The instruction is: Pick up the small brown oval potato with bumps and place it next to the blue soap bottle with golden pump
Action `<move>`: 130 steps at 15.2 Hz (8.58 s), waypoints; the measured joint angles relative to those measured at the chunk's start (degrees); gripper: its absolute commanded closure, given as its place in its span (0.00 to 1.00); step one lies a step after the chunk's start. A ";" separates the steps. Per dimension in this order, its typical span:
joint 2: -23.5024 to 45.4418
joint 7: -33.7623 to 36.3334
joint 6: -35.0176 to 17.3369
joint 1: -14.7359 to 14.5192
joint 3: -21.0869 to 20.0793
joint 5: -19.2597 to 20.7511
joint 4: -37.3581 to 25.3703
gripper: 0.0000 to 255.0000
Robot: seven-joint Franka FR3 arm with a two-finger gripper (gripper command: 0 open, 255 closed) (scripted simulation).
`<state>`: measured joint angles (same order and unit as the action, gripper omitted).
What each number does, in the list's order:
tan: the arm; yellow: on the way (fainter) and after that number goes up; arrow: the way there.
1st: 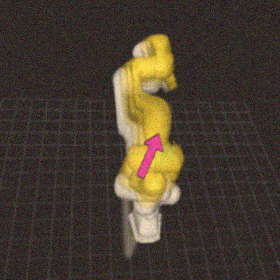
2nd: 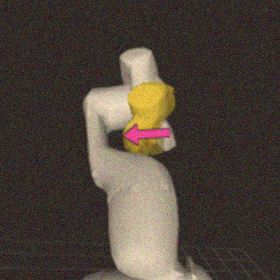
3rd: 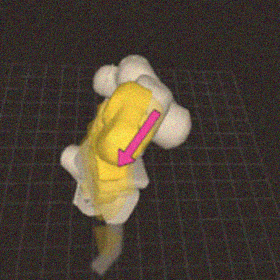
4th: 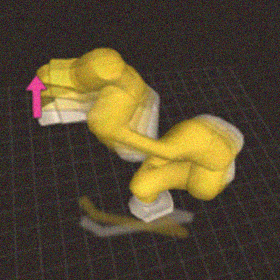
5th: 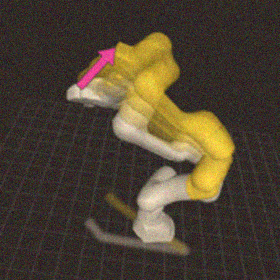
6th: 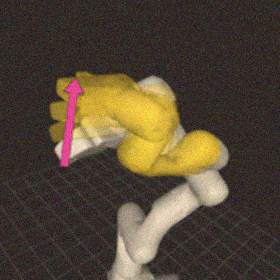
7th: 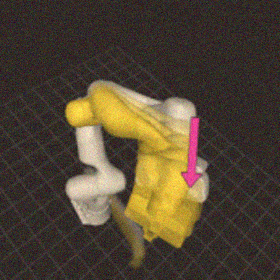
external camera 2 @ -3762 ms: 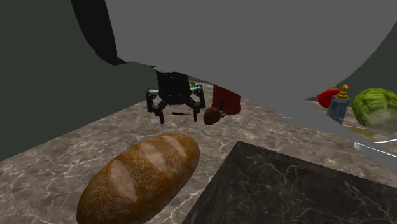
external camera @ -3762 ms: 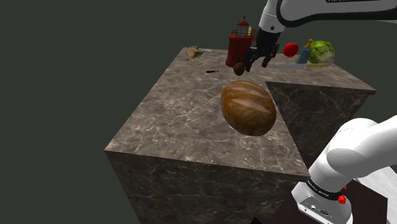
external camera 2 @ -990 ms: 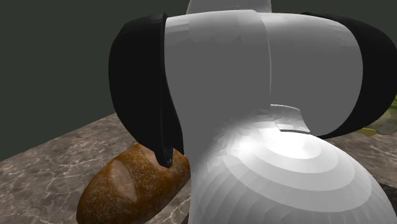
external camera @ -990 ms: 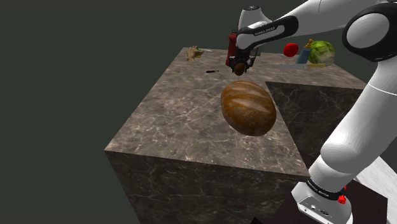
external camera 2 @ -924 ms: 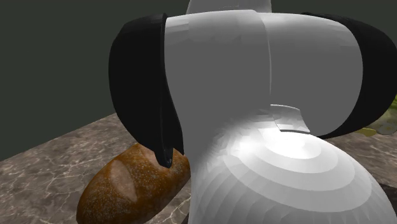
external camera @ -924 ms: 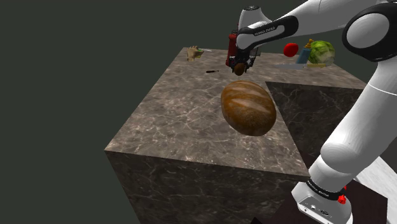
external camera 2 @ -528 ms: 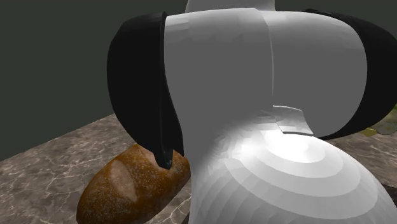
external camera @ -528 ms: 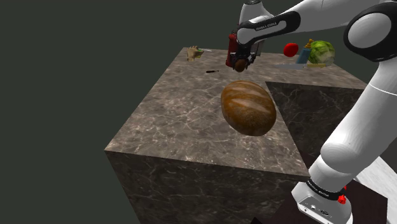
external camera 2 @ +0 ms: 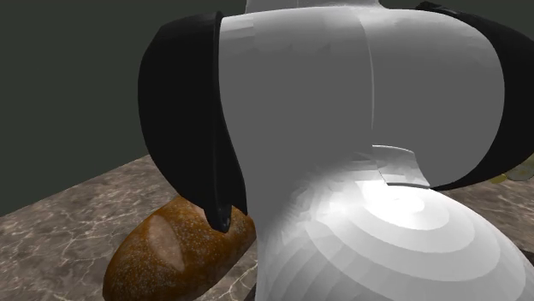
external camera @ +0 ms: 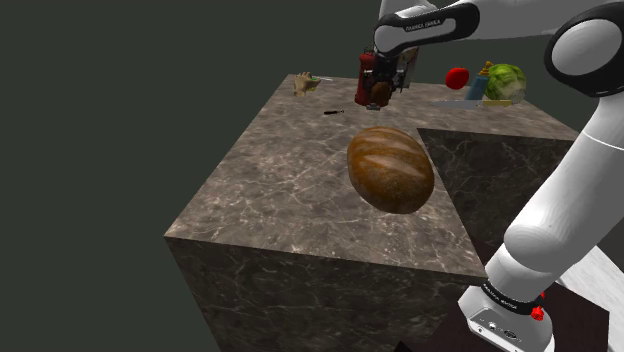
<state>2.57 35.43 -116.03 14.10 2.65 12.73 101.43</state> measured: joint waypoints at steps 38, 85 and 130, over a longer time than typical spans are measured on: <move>7.68 -8.15 29.57 1.32 0.70 -2.17 -38.19 1.00; 4.96 -42.16 6.54 23.63 14.45 -13.36 -16.04 1.00; 1.20 -40.92 -6.34 22.86 14.19 -11.87 0.40 0.00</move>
<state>3.78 -5.49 -122.37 36.96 16.84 0.86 101.83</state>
